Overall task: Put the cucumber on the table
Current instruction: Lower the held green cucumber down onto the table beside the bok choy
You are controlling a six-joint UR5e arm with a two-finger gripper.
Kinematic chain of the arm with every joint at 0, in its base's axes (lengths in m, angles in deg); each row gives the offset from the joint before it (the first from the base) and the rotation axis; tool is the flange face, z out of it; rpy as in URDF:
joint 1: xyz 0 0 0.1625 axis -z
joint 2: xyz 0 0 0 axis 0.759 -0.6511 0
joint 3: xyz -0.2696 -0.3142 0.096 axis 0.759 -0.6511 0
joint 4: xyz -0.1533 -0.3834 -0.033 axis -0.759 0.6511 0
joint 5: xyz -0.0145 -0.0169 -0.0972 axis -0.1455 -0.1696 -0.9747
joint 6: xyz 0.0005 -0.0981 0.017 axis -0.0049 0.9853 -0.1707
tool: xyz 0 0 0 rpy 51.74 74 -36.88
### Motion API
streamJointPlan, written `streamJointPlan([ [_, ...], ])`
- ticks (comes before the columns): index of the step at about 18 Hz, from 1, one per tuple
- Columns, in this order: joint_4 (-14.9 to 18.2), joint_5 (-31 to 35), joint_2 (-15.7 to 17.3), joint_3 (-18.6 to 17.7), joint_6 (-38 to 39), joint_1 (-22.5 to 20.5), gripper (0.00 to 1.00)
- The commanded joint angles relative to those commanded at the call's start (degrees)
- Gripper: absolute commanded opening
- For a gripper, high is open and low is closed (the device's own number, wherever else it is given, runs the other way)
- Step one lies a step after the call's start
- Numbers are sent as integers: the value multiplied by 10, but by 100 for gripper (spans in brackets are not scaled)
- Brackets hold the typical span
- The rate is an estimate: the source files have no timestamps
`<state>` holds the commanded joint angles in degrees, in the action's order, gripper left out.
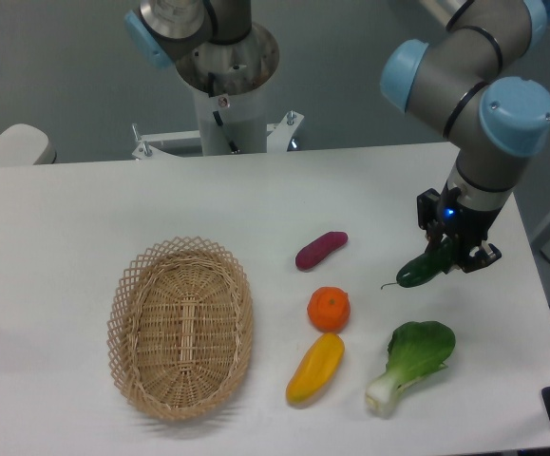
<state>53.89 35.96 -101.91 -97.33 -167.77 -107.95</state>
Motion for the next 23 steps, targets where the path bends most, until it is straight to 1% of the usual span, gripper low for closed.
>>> streamJointPlan([
  [2,-1,1,-1,-2,-1,-2,22],
  [4,0,1,-2,-2,-24,-13,22],
  [6,0,4,-4,-1,-42,-13,22],
  [8,-2,5,-6,-1,-43,-13,22],
  [10,-9,6,-15,-1,-46,-17,22],
  [13,-11,11,-25,-3,-81,-21,22],
  [15,-15,11,-32,-7,-89,-25,22],
  [16,-26,11,-39,-9,-92,-25,22],
  [18,-58,11,-48,-25,-96,-28,22],
  [21,-118,12,-61,-67,-96,-28,22],
  [23,-144,13,-71,-86,-91,-28,22],
])
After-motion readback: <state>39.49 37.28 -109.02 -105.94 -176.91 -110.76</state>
